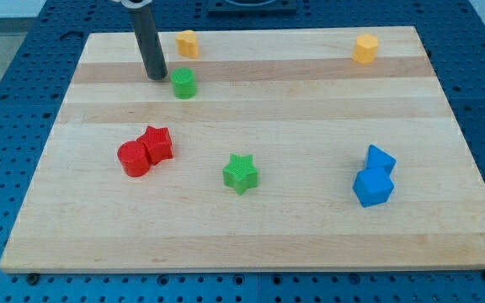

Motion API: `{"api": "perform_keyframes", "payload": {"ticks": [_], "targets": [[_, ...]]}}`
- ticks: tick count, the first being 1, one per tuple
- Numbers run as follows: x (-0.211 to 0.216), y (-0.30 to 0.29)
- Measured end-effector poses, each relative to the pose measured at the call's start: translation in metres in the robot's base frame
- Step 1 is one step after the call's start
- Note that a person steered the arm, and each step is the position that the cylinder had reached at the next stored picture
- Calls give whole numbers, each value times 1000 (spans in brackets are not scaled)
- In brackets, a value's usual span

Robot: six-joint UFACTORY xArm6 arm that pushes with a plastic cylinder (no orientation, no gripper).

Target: Slide the green circle towards the center

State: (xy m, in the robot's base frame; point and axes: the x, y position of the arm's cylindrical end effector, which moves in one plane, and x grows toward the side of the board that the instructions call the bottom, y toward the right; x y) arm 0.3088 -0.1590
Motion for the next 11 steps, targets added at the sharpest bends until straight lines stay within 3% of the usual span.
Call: {"api": "perform_keyframes", "payload": {"ticks": [4, 11], "targets": [[23, 1], [15, 123]]}}
